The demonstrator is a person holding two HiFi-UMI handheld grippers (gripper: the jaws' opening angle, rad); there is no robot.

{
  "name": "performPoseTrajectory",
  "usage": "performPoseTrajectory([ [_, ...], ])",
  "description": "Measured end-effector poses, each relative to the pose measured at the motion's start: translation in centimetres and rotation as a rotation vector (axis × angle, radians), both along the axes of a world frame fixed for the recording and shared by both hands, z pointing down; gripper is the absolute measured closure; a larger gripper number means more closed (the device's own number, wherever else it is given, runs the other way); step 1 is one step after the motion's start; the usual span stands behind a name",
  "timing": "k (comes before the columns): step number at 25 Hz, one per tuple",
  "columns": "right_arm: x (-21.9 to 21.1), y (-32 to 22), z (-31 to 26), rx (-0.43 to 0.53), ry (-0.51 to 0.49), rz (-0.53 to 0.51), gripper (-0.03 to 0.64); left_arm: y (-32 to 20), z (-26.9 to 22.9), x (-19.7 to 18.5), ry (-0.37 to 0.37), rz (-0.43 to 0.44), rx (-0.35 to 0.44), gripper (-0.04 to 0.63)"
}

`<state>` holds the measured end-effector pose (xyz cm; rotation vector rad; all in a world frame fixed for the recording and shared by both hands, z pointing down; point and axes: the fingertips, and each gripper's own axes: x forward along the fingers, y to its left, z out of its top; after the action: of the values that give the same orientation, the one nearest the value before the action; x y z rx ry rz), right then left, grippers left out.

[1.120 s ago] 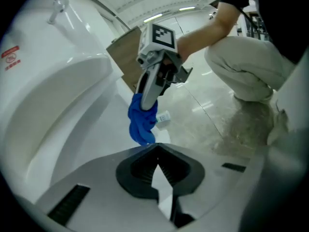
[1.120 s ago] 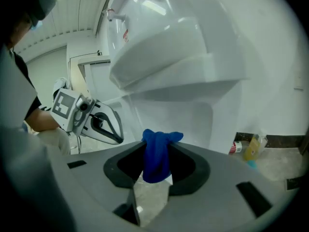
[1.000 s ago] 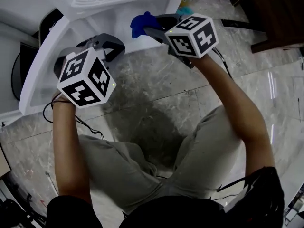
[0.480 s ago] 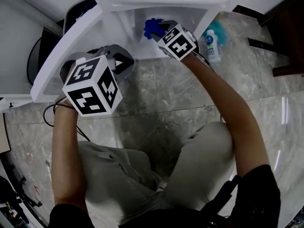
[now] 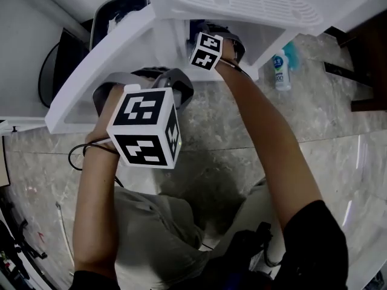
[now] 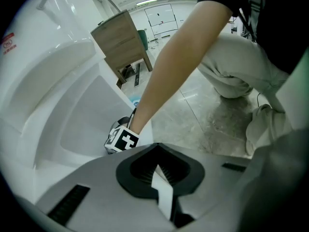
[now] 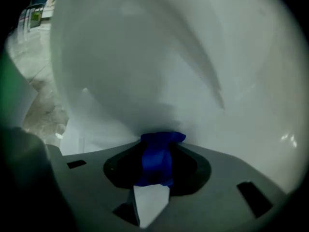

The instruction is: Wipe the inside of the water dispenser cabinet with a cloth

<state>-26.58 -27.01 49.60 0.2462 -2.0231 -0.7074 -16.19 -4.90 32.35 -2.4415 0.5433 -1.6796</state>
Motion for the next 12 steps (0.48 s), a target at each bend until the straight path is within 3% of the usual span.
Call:
performPoseTrajectory([
  [3, 0.1, -1.0, -0.1, -0.059, -0.086, 0.069, 0.500, 0.0, 0.0, 0.7, 0.016, 0.014, -0.006, 0.589],
  [9, 0.7, 1.6, -1.2, -0.128, -0.219, 0.112, 0.500, 0.3, 1.7, -1.3, -0.031, -0.013, -0.048, 0.589],
  [12, 0.9, 2.2, -1.1, -0.149, -0.222, 0.113, 0.500, 0.1, 1.5, -0.6, -0.016, -0.019, -0.043, 0.589],
])
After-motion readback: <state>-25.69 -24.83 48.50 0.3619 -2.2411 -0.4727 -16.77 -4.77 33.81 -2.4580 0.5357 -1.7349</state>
